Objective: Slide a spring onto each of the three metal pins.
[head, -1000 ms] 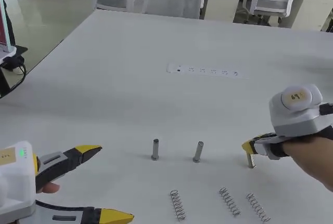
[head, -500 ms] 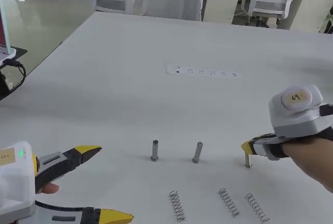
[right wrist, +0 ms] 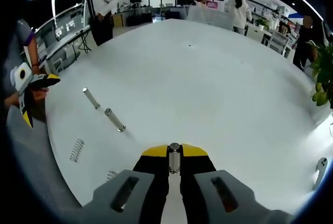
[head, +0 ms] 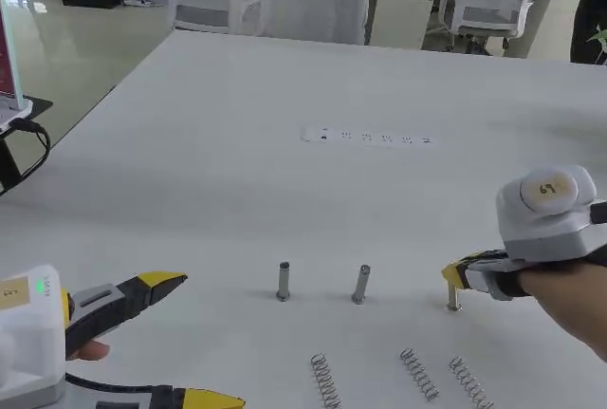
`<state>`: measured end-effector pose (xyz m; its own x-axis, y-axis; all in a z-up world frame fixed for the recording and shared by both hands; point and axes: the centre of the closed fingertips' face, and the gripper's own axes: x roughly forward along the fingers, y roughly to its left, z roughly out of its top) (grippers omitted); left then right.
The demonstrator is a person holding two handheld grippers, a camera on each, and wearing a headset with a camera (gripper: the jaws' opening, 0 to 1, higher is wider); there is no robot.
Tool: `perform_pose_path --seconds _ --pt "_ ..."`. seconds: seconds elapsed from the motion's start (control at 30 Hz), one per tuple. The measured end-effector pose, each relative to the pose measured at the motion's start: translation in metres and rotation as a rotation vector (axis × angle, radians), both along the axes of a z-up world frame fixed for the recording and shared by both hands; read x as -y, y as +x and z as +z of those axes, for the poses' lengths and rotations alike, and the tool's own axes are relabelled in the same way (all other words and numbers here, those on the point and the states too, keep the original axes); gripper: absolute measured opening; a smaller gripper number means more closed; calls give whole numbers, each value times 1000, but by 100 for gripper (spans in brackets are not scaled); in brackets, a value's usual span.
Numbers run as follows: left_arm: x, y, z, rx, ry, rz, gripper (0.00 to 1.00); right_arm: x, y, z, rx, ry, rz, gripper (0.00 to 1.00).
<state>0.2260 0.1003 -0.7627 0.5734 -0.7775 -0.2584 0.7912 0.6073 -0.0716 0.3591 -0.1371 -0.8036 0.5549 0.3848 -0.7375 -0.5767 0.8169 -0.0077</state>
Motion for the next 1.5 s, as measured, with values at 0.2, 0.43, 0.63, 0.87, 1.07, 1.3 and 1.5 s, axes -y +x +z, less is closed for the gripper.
perform_pose_path --seconds 0.2,0.43,0.63,0.87,1.07,1.3,1.5 --pt "-2 -1 -1 0 -1 4 88 -1 1 -1 24 22 5 3" --pt "0 0 -3 -4 -1 4 87 0 2 -1 42 30 16 3" --pt "2 2 -2 -1 -4 0 87 3 3 0 56 40 19 4" --pt "2 2 -2 -1 -4 -1 87 3 -1 1 70 51 29 4" --pt "1 0 -1 -1 -3 -3 87 1 -3 2 83 60 40 4" --pt "-1 -1 1 0 -1 -1 87 -2 -3 4 108 73 53 4" --pt "-1 -2 0 -3 0 0 87 -1 -2 2 110 74 60 4"
